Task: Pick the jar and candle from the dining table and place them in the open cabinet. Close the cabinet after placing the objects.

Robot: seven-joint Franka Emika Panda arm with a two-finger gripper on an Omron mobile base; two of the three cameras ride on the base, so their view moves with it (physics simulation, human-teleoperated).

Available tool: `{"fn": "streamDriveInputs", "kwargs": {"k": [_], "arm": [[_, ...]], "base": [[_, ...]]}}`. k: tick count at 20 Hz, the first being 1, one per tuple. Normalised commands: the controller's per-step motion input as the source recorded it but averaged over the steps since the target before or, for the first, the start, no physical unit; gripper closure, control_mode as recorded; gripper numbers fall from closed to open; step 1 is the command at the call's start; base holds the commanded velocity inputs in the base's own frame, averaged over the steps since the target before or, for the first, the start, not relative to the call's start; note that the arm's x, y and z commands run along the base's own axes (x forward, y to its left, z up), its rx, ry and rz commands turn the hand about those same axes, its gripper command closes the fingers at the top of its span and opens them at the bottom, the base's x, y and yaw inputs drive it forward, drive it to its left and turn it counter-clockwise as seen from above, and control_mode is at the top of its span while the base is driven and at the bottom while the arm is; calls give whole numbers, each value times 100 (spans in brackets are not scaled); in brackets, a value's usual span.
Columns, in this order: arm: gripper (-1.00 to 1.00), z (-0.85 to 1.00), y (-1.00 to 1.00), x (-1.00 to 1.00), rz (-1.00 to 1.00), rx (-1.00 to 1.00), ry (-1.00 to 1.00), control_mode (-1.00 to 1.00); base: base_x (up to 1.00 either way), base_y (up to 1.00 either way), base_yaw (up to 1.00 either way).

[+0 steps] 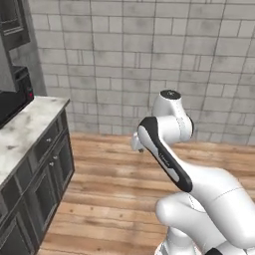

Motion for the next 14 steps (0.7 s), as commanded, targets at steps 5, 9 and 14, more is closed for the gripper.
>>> {"fn": "streamDriveInputs", "kwargs": {"k": [5, 9, 14], "arm": [[-100, 0, 0, 0, 0, 0, 0, 100], [-100, 0, 0, 0, 0, 0, 0, 100], [-100, 0, 0, 0, 0, 0, 0, 100]], "base": [[-18, 28, -77], [-18, 28, -74], [-15, 22, -70]]}}
